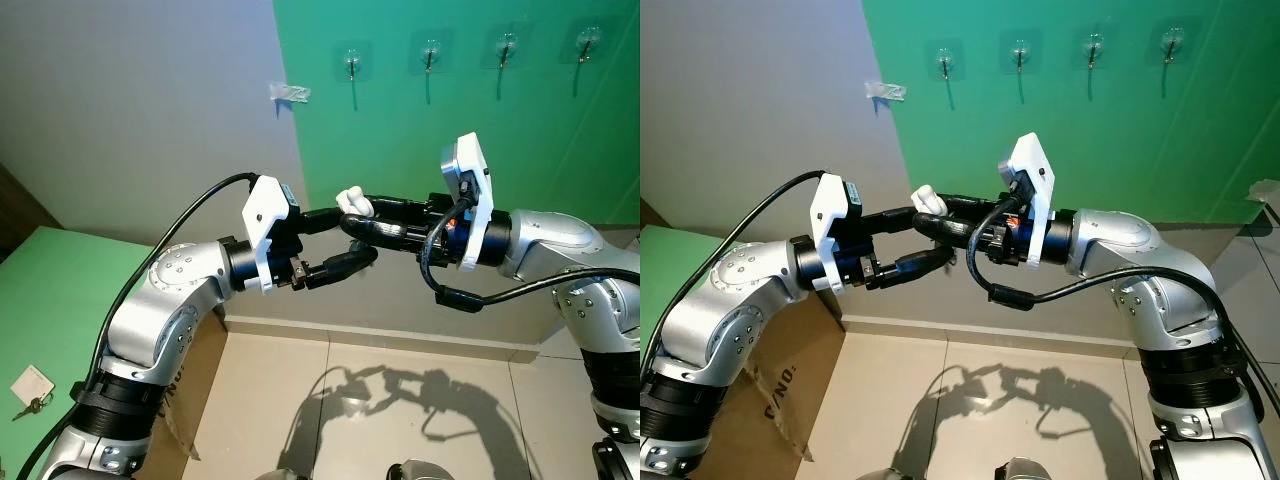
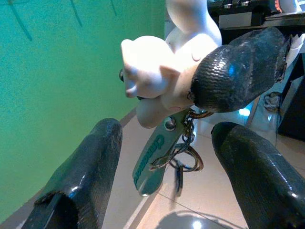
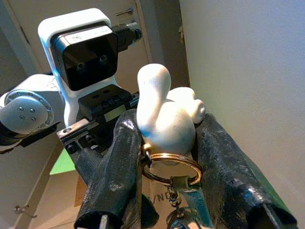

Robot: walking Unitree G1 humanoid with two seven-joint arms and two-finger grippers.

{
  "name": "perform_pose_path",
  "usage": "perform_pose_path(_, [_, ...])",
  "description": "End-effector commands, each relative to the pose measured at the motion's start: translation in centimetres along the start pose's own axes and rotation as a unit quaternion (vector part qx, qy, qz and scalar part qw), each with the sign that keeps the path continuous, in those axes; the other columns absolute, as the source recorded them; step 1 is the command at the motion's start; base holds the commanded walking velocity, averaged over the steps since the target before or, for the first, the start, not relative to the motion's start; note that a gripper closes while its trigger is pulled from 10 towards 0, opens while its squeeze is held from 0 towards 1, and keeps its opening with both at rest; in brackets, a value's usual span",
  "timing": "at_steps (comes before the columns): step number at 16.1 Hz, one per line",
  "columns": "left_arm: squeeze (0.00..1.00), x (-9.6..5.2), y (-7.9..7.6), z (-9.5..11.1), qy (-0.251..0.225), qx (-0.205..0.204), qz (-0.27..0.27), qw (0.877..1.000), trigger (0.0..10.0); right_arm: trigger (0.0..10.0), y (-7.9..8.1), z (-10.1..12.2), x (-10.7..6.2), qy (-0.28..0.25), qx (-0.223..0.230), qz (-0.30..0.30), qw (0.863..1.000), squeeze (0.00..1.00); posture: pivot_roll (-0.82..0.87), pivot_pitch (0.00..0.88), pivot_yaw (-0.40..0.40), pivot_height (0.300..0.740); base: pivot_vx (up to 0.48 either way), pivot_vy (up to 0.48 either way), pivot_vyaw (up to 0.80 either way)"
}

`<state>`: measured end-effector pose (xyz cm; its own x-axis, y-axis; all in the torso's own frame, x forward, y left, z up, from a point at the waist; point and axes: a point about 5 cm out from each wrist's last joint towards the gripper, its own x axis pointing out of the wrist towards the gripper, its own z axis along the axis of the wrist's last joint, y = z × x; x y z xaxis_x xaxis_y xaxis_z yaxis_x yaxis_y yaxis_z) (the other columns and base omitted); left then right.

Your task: Hang keys on a hook

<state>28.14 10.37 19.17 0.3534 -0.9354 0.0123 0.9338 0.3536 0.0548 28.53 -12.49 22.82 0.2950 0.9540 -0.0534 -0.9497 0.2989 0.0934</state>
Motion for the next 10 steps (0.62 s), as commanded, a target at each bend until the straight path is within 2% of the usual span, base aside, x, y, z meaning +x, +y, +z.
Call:
perform_pose_path(1, [0.00, -0.28, -0.03, -0.22, 0.012, 0.004, -0.001, 1.000, 10.0, 0.0, -0.06, 0.56, 0.15, -0.012, -0.009, 0.001, 1.000, 0.00, -0.24, 0.049, 0.106, 0.740, 0.000, 0.000, 0.00])
perform_pose_path(10, [0.00, -0.59, 0.21, -1.17, 0.024, -0.010, 0.008, 1.000, 10.0, 0.0, -0.43, 1.20, 0.18, -0.032, -0.005, -0.014, 0.999, 0.00, -0.24, 0.055, 0.107, 0.740, 0.000, 0.000, 0.00])
